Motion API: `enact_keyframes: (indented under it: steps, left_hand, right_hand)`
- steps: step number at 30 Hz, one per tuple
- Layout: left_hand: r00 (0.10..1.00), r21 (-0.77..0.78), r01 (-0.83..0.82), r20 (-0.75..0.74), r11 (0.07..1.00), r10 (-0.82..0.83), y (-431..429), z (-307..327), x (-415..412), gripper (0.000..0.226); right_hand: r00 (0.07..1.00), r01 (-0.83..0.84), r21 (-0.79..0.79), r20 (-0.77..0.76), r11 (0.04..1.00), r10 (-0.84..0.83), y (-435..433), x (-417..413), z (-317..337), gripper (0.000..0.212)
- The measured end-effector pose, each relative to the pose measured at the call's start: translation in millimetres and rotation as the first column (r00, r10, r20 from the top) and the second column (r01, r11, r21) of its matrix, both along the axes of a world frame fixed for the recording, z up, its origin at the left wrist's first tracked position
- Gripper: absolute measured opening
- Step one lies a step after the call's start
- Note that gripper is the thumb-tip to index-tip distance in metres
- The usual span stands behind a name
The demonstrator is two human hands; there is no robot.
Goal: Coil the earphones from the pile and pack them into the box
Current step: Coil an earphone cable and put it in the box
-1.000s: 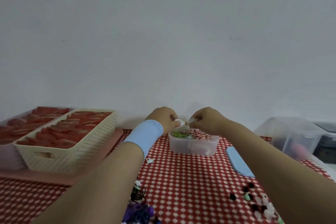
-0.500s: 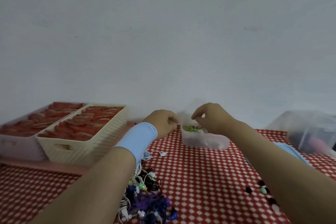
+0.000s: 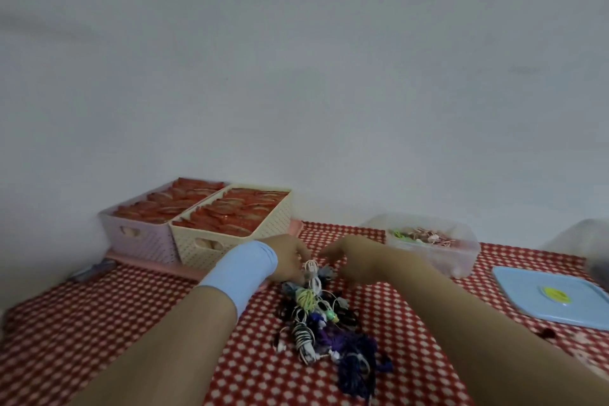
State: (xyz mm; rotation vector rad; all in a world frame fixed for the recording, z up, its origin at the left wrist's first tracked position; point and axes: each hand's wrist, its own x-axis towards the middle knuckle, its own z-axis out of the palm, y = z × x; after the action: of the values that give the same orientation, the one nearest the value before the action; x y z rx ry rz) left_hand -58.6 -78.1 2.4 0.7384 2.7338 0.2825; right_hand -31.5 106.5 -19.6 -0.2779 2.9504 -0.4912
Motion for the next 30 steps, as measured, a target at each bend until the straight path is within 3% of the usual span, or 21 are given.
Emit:
enact_keyframes:
  steps: [6,15,22,27,30]
  left_hand:
    - [0.998,0.038,-0.054,-0.033,0.998,0.055,-28.2,-6.1,-4.5,0.033]
    - [0.995,0.268,-0.079,-0.032,0.960,0.091,-0.6,-5.4,8.8,0.047]
    - [0.974,0.486,-0.190,0.201,0.853,0.102,2.1,-3.4,18.0,0.051]
    - [0.970,0.529,-0.223,0.205,0.819,0.131,1.5,3.1,20.5,0.042]
    - [0.984,0.480,-0.180,0.099,0.858,0.151,6.3,11.9,26.7,0.042]
  right_hand:
    - [0.999,-0.024,0.049,-0.047,0.998,0.027,-16.1,-5.1,-10.7,0.022]
    - [0.994,0.050,-0.248,-0.077,0.967,-0.072,5.5,7.6,13.3,0.017]
    - [0.988,0.102,-0.431,-0.061,0.897,-0.142,11.9,19.1,16.6,0.027]
    - [0.979,0.154,-0.471,-0.045,0.869,-0.198,10.4,25.3,26.0,0.035]
    - [0.974,0.187,-0.498,-0.020,0.847,-0.226,14.9,30.1,30.0,0.041]
